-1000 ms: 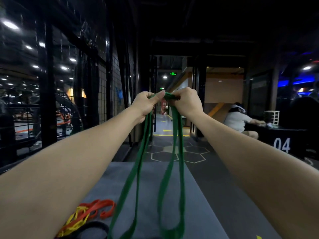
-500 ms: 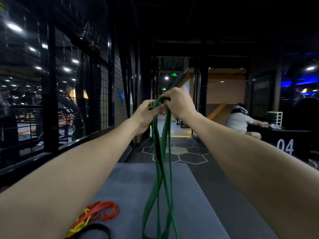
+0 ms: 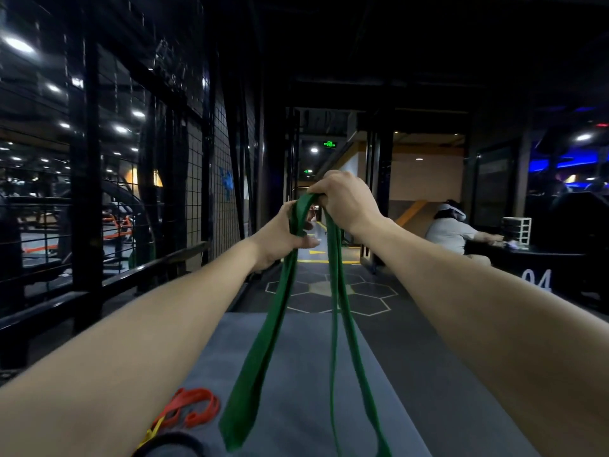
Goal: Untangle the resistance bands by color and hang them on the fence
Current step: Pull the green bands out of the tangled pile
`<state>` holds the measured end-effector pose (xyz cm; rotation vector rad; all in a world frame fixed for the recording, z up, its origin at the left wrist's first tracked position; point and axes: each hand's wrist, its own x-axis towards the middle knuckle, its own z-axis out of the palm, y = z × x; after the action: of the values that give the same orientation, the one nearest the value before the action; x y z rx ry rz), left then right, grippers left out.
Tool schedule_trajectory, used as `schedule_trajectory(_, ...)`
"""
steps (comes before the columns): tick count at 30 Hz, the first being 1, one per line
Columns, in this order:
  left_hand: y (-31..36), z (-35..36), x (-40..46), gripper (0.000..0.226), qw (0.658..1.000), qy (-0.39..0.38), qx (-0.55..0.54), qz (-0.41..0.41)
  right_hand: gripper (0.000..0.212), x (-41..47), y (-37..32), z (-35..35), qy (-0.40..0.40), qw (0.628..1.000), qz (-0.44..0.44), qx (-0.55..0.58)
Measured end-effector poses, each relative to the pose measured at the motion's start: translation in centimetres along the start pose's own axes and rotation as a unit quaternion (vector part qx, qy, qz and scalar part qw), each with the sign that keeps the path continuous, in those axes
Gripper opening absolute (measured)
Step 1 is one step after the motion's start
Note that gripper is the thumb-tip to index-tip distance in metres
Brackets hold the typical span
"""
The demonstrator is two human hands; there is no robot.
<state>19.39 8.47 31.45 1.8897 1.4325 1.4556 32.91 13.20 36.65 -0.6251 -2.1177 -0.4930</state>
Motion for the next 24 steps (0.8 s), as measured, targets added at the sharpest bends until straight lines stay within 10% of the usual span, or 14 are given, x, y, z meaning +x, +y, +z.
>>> schedule_trajectory(7,-2.3,3.5,-0.1,0.114,0.992,0.013,-0.125,-0.013,0.017,0.2,-0.1,0.8,0.001,0.999,0.019,0.040)
schedule_trajectory(24,-2.9,4.4,-0.3,0.081,0.989,0.056,-0.136,-0.014,0.028,-1.3,0.5,-0.3,-0.040,0.996,0.052,0.063)
